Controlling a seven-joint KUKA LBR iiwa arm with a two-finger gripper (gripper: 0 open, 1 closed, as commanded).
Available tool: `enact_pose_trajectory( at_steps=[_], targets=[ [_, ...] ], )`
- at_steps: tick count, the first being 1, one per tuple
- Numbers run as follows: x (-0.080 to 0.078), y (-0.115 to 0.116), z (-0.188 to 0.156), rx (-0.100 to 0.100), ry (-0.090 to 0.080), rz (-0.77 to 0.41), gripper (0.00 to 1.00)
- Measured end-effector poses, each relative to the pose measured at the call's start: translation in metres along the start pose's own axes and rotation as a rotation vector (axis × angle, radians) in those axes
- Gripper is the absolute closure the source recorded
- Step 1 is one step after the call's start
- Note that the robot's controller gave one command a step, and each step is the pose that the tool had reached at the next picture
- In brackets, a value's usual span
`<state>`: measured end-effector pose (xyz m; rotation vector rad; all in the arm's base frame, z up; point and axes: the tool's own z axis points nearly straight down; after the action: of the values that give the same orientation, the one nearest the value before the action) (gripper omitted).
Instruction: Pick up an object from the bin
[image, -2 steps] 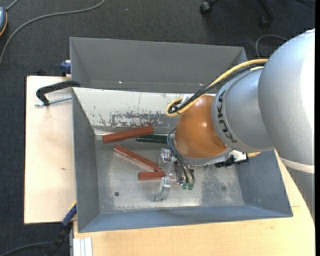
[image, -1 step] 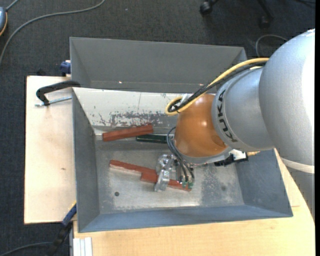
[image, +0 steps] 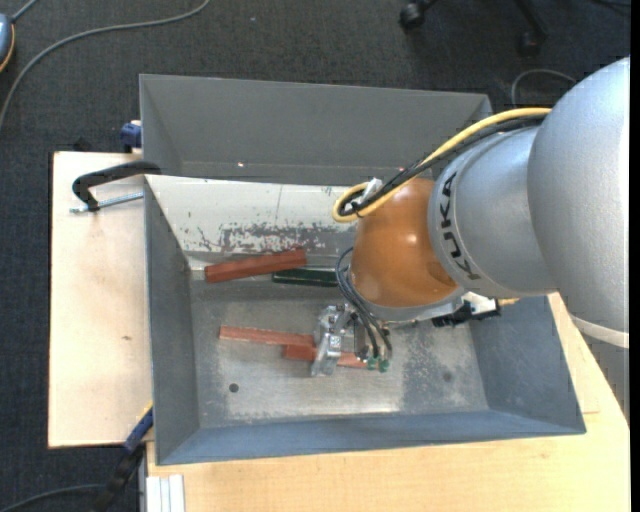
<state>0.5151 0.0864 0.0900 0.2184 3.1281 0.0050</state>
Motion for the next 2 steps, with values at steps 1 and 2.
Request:
enact_pose_trajectory(
  at_steps=[1, 2],
  targets=[
    [-0.001, 0.001, -0.02, 0.0, 0.0, -0.001, 1.0],
    [-0.002, 0.002, -0.035, 0.0, 0.0, -0.003, 1.0]
  ],
)
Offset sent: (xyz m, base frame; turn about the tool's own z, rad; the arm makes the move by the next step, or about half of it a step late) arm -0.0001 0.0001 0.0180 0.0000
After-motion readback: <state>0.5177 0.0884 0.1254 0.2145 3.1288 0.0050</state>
